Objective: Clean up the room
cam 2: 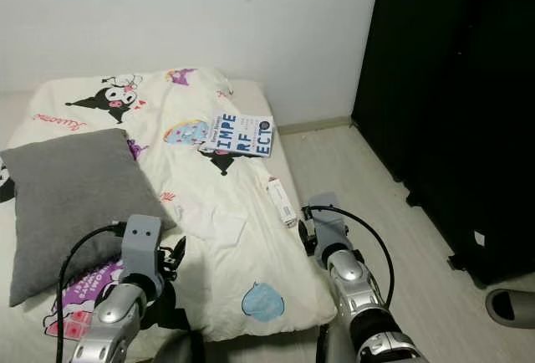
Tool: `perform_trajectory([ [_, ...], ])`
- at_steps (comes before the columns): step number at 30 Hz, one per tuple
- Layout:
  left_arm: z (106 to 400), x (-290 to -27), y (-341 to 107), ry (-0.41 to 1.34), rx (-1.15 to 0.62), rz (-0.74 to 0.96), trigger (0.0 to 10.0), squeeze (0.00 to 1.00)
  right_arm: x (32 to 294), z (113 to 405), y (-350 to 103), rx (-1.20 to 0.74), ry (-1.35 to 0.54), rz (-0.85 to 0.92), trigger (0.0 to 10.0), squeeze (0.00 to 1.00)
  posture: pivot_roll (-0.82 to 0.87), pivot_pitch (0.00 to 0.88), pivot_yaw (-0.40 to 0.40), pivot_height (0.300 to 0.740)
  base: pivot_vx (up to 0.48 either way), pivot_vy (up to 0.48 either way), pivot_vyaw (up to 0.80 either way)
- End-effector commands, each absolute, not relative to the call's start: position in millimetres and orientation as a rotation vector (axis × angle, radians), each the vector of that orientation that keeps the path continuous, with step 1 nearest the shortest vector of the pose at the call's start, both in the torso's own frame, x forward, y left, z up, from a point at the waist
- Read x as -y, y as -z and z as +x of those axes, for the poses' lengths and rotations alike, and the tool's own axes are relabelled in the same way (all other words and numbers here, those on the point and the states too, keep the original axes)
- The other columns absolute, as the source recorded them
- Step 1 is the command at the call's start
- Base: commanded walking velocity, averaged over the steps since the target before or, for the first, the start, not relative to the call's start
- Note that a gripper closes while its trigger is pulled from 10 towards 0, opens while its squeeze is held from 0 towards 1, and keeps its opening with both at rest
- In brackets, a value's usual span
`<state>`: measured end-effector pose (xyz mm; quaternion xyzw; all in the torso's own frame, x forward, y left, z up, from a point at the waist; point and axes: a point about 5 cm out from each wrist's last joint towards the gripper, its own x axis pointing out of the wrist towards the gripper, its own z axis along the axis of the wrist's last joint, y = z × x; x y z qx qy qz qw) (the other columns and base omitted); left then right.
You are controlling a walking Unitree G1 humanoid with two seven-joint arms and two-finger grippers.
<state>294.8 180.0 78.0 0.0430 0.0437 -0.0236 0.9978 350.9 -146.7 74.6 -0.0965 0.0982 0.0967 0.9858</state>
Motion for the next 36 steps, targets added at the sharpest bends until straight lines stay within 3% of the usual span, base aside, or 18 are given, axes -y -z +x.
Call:
perform_trajectory([
  [1, 292, -187, -79, 0.048, -0.101, 0.097, 10.0, 0.0, 151, 352, -74, -0.209, -0.186, -0.194, 10.0, 0.0, 0.11, 0.239, -0.002, 0.565, 0.0, 0.0, 0.0],
  [8, 288, -187, -88, 0.108, -0.081, 0.057, 10.0, 0.0, 154, 366, -92, -0.191, -0.198, -0.22, 10.0, 0.0, 0.12, 0.28, -0.009, 0.565, 0.0, 0.0, 0.0],
  [9, 286, -185, -88, 0.124, -0.079, 0.056, 10.0, 0.0, 154, 368, -97, -0.171, -0.206, -0.213, 10.0, 0.13, 0.12, 0.29, -0.013, 0.565, 0.0, 0.0, 0.0],
  [10, 286, -185, -88, 0.124, -0.079, 0.056, 10.0, 0.0, 154, 368, -97, -0.171, -0.206, -0.213, 10.0, 0.13, 0.12, 0.29, -0.013, 0.565, 0.0, 0.0, 0.0],
  [11, 283, -183, -89, 0.139, -0.076, 0.046, 10.0, 0.0, 153, 371, -102, -0.157, -0.216, -0.214, 10.0, 0.73, 0.12, 0.3, -0.017, 0.565, 0.0, 0.0, 0.0],
  [12, 282, -181, -89, 0.148, -0.076, 0.042, 10.0, 0.0, 153, 373, -106, -0.142, -0.228, -0.212, 10.0, 1.0, 0.13, 0.308, -0.02, 0.565, 0.0, 0.0, 0.0],
  [19, 280, -180, -90, 0.158, -0.076, 0.037, 10.0, 0.0, 152, 375, -109, -0.135, -0.236, -0.212, 10.0, 1.0, 0.13, 0.316, -0.022, 0.565, 0.0, 0.0, 0.0],
  [21, 273, -180, -95, 0.172, -0.066, 0.033, 10.0, 0.0, 146, 378, -116, -0.119, -0.293, -0.183, 10.0, 1.0, 0.17, 0.361, -0.024, 0.565, 0.0, 0.0, 0.0],
  [27, 266, -181, -102, 0.172, -0.05, 0.042, 10.0, 0.0, 141, 381, -118, -0.134, -0.322, -0.177, 10.0, 1.0, 0.19, 0.385, -0.02, 0.565, 0.0, 0.0, 0.0],
  [28, 265, -182, -105, 0.169, -0.046, 0.045, 10.0, 0.0, 142, 381, -118, -0.141, -0.317, -0.18, 10.0, 0.78, 0.21, 0.399, -0.019, 0.565, 0.0, 0.0, 0.0],
  [29, 265, -182, -105, 0.169, -0.046, 0.045, 10.0, 0.0, 142, 381, -118, -0.141, -0.317, -0.18, 10.0, 0.78, 0.21, 0.399, -0.019, 0.565, 0.0, 0.0, 0.0],
  [30, 263, -183, -108, 0.163, -0.038, 0.045, 10.0, 0.0, 142, 382, -119, -0.144, -0.31, -0.184, 10.0, 0.18, 0.21, 0.412, -0.021, 0.565, 0.0, 0.0, 0.0],
  [31, 263, -183, -108, 0.163, -0.038, 0.045, 10.0, 0.0, 142, 382, -119, -0.144, -0.31, -0.184, 10.0, 0.18, 0.21, 0.412, -0.021, 0.565, 0.0, 0.0, 0.0],
  [32, 262, -184, -111, 0.157, -0.034, 0.042, 10.0, 0.0, 142, 383, -121, -0.142, -0.306, -0.184, 10.0, 0.0, 0.21, 0.417, -0.019, 0.565, 0.0, 0.0, 0.0],
  [36, 260, -185, -114, 0.149, -0.033, 0.038, 10.0, 0.0, 140, 385, -123, -0.135, -0.303, -0.189, 10.0, 0.0, 0.21, 0.419, -0.02, 0.565, 0.0, 0.0, 0.0],
])
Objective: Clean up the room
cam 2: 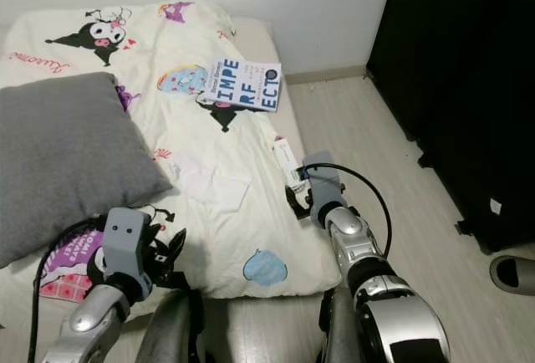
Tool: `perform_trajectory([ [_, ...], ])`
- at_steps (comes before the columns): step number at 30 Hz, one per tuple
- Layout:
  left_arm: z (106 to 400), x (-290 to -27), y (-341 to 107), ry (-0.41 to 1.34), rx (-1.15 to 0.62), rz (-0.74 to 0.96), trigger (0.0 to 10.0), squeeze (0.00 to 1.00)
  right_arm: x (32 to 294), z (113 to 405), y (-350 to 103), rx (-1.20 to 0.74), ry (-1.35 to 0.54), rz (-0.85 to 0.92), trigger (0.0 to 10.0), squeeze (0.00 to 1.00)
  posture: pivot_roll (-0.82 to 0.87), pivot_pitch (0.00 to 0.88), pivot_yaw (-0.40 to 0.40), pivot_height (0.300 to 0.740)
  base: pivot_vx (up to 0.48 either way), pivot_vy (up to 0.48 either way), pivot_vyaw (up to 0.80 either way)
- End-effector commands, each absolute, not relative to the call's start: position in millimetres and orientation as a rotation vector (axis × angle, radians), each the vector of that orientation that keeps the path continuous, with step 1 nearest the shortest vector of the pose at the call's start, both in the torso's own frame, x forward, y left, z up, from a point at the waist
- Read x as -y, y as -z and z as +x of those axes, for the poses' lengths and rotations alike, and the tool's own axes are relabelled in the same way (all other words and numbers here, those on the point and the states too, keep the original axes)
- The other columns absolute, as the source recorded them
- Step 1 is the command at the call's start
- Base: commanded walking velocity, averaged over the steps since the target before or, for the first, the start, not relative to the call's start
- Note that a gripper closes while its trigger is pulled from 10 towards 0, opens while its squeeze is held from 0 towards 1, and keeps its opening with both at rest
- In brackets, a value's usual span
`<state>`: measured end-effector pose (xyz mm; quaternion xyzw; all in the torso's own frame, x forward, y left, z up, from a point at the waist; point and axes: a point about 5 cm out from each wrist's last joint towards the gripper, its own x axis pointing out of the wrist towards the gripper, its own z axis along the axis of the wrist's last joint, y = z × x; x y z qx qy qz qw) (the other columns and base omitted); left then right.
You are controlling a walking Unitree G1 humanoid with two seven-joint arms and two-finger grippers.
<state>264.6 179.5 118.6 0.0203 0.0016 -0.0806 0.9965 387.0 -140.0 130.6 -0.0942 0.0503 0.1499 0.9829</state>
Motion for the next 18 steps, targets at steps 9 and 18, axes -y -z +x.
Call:
perform_trajectory([
  [9, 257.0, -178.3, -112.8, 0.129, -0.057, 0.02, 10.0, 0.0, 131.2, 385.7, -125.4, -0.122, -0.312, -0.194, 10.0, 0.0, 0.2, 0.399, -0.019, 0.545, 0.0, 0.0, 0.0],
  [18, 256.3, -178.2, -114.0, 0.129, -0.071, 0.027, 10.0, 0.0, 133.9, 388.9, -132.9, -0.099, -0.306, -0.189, 10.0, 0.0, 0.21, 0.401, -0.014, 0.53, 0.0, 0.0, 0.0],
])
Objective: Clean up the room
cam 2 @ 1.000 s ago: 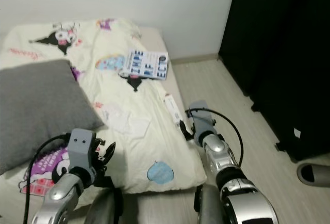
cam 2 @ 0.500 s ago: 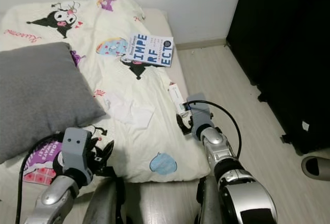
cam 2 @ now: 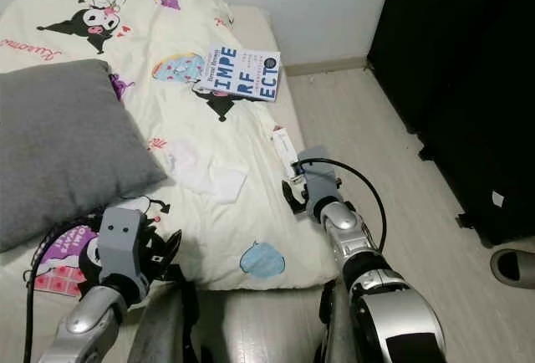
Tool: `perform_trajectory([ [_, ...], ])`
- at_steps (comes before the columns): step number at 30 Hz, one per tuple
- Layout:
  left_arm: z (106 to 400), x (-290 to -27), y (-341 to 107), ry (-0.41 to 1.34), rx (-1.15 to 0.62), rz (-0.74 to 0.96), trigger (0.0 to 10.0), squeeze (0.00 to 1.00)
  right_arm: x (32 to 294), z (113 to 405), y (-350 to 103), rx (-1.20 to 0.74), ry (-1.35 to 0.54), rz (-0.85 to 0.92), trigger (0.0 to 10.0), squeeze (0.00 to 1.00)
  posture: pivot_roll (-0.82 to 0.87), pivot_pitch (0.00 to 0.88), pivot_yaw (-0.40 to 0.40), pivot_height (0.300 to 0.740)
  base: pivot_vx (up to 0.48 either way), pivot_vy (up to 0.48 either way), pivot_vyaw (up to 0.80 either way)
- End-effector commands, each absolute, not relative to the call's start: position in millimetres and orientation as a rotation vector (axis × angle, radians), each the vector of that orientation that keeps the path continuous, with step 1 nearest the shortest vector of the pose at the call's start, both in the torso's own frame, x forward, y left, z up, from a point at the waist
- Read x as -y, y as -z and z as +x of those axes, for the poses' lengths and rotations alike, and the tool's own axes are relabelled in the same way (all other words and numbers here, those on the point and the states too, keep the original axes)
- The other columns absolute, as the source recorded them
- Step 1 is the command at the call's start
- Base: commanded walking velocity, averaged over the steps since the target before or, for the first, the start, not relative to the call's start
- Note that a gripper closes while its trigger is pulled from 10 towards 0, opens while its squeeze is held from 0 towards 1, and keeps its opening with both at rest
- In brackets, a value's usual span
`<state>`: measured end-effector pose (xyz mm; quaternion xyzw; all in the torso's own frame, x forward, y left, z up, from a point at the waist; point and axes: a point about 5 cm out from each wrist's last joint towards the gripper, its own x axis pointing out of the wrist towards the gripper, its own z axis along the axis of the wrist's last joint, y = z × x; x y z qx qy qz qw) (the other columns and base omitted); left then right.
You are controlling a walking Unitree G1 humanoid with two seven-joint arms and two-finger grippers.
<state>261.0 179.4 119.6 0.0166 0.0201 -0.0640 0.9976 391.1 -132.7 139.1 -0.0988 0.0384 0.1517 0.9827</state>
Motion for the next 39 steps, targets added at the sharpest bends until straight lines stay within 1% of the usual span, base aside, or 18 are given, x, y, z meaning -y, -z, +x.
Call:
perform_trajectory([
  [1, 256, -178, -115, 0.128, -0.071, 0.029, 10.0, 0.0, 134, 389, -134, -0.092, -0.309, -0.188, 10.0, 0.0, 0.21, 0.405, -0.014, 0.53, 0.0, 0.0, 0.0],
  [5, 256, -179, -116, 0.126, -0.07, 0.032, 10.0, 0.0, 134, 390, -136, -0.082, -0.314, -0.172, 10.0, 0.0, 0.22, 0.408, -0.014, 0.53, 0.0, 0.0, 0.0],
  [6, 255, -180, -118, 0.123, -0.066, 0.033, 10.0, 0.0, 134, 390, -139, -0.065, -0.322, -0.163, 10.0, 0.55, 0.23, 0.426, -0.009, 0.53, 0.0, 0.0, 0.0],
  [7, 254, -181, -120, 0.12, -0.064, 0.034, 10.0, 0.0, 134, 391, -141, -0.052, -0.327, -0.157, 10.0, 0.55, 0.23, 0.426, -0.009, 0.53, 0.0, 0.0, 0.0],
  [8, 253, -182, -122, 0.116, -0.061, 0.036, 10.0, 0.0, 133, 391, -143, -0.041, -0.335, -0.151, 10.0, 1.0, 0.24, 0.438, -0.008, 0.53, 0.0, 0.0, 0.0],
  [14, 249, -187, -127, 0.097, -0.053, 0.05, 10.0, 0.0, 128, 392, -146, -0.042, -0.364, -0.15, 10.0, 1.0, 0.26, 0.463, -0.006, 0.53, 0.0, 0.0, 0.0],
  [15, 247, -190, -129, 0.085, -0.05, 0.058, 10.0, 0.0, 127, 392, -146, -0.044, -0.372, -0.155, 10.0, 0.78, 0.27, 0.466, -0.003, 0.53, 0.0, 0.0, 0.0],
  [16, 247, -190, -129, 0.085, -0.05, 0.058, 10.0, 0.0, 127, 392, -146, -0.044, -0.372, -0.155, 10.0, 0.78, 0.27, 0.466, -0.003, 0.53, 0.0, 0.0, 0.0],
  [17, 245, -193, -131, 0.072, -0.047, 0.067, 10.0, 0.0, 125, 392, -146, -0.047, -0.38, -0.161, 10.0, 0.11, 0.28, 0.468, 0.0, 0.53, 0.0, 0.0, 0.0],
  [19, 244, -195, -132, 0.065, -0.047, 0.072, 10.0, 0.0, 124, 392, -146, -0.047, -0.387, -0.167, 10.0, 0.11, 0.29, 0.468, 0.001, 0.53, 0.0, 0.0, 0.0],
  [20, 242, -198, -132, 0.059, -0.049, 0.078, 10.0, 0.0, 123, 392, -146, -0.048, -0.392, -0.166, 10.0, 0.0, 0.3, 0.469, 0.005, 0.53, 0.0, 0.0, 0.0],
  [27, 239, -207, -136, 0.04, -0.055, 0.097, 10.0, 0.0, 117, 394, -148, -0.05, -0.397, -0.18, 10.0, 0.0, 0.31, 0.477, 0.005, 0.53, 0.0, 0.0, 0.0],
  [35, 236, -206, -139, 0.04, -0.057, 0.099, 10.0, 0.0, 114, 393, -148, -0.048, -0.394, -0.194, 10.0, 0.0, 0.33, 0.474, 0.011, 0.53, 0.0, 0.0, 0.0],
  [39, 232, -205, -140, 0.047, -0.064, 0.102, 10.0, 0.0, 116, 394, -147, -0.05, -0.382, -0.198, 10.0, 0.0, 0.35, 0.474, 0.027, 0.53, 0.0, 0.0, 0.0],
])
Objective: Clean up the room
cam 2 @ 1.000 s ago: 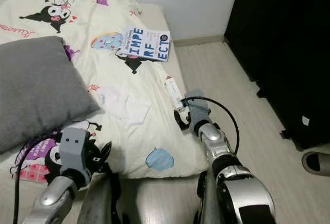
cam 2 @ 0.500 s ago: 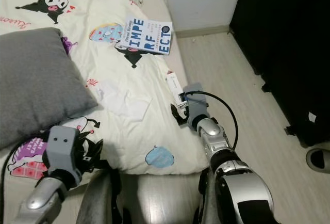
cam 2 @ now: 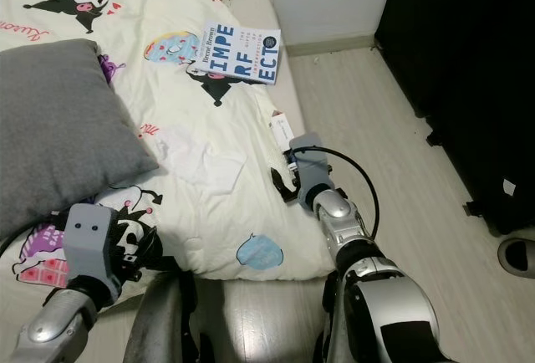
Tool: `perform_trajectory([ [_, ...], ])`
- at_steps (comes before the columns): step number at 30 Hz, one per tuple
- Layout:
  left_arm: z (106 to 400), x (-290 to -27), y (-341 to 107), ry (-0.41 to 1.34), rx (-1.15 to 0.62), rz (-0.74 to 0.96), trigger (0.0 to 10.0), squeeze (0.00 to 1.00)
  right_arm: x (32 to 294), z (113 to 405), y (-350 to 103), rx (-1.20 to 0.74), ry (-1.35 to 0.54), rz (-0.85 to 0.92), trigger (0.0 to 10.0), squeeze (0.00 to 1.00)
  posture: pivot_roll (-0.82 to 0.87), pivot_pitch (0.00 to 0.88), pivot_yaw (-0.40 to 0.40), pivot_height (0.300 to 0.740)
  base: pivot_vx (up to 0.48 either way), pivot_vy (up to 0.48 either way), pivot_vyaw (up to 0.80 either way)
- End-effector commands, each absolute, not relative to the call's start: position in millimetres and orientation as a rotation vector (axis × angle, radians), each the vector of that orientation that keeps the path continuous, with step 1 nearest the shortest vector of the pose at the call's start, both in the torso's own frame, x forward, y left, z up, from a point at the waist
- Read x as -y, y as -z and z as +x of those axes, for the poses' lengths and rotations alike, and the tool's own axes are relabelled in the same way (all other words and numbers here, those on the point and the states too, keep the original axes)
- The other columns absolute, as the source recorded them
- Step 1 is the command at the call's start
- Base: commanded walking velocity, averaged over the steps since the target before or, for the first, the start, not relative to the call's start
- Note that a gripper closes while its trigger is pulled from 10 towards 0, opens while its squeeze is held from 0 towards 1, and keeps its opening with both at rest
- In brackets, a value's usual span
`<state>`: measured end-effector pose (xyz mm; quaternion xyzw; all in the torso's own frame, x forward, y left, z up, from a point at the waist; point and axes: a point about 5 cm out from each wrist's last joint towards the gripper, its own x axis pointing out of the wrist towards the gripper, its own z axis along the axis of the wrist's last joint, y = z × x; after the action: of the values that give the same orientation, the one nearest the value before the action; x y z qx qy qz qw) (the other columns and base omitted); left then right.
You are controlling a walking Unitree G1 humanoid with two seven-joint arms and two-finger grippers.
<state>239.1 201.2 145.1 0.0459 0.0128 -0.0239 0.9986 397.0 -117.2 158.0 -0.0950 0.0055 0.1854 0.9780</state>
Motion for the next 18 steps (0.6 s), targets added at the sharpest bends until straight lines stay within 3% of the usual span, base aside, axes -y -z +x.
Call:
perform_trajectory([
  [1, 232.1, -205.4, -140.3, 0.047, -0.064, 0.102, 10.0, 0.0, 115.9, 393.6, -147.3, -0.05, -0.382, -0.198, 10.0, 0.0, 0.35, 0.474, 0.027, 0.53, 0.0, 0.0, 0.0],
  [6, 228.3, -207.1, -140.8, 0.049, -0.074, 0.107, 10.0, 0.0, 115.9, 393.7, -147.4, -0.051, -0.383, -0.2, 10.0, 0.0, 0.36, 0.477, 0.038, 0.53, 0.0, 0.0, 0.0],
  [7, 227.6, -207.5, -140.7, 0.048, -0.077, 0.107, 10.0, 0.0, 115.9, 393.8, -147.6, -0.051, -0.384, -0.199, 8.1, 0.0, 0.36, 0.48, 0.041, 0.53, 0.0, 0.0, 0.0],
  [9, 227.6, -207.5, -140.7, 0.048, -0.077, 0.107, 10.0, 0.0, 115.9, 393.8, -147.6, -0.051, -0.384, -0.199, 8.1, 0.0, 0.36, 0.48, 0.041, 0.53, 0.0, 0.0, 0.0],
  [10, 227.0, -207.3, -140.3, 0.049, -0.08, 0.107, 10.0, 0.0, 116.6, 393.9, -147.7, -0.052, -0.381, -0.197, 4.7, 0.0, 0.36, 0.482, 0.042, 0.53, 0.0, 0.0, 0.0],
  [11, 227.0, -207.3, -140.3, 0.049, -0.08, 0.107, 10.0, 0.0, 116.6, 393.9, -147.7, -0.052, -0.381, -0.197, 4.7, 0.0, 0.36, 0.482, 0.042, 0.53, 0.0, 0.0, 0.0],
  [12, 226.4, -206.4, -139.4, 0.051, -0.084, 0.105, 10.0, 0.0, 118.1, 393.8, -146.9, -0.056, -0.373, -0.191, 0.0, 0.0, 0.36, 0.481, 0.045, 0.53, 0.0, 0.0, 0.0],
  [18, 225.8, -203.6, -137.7, 0.059, -0.092, 0.099, 10.0, 0.0, 121.4, 393.1, -143.8, -0.069, -0.358, -0.188, 0.4, 0.0, 0.36, 0.479, 0.048, 0.53, 0.0, 0.0, 0.0],
])
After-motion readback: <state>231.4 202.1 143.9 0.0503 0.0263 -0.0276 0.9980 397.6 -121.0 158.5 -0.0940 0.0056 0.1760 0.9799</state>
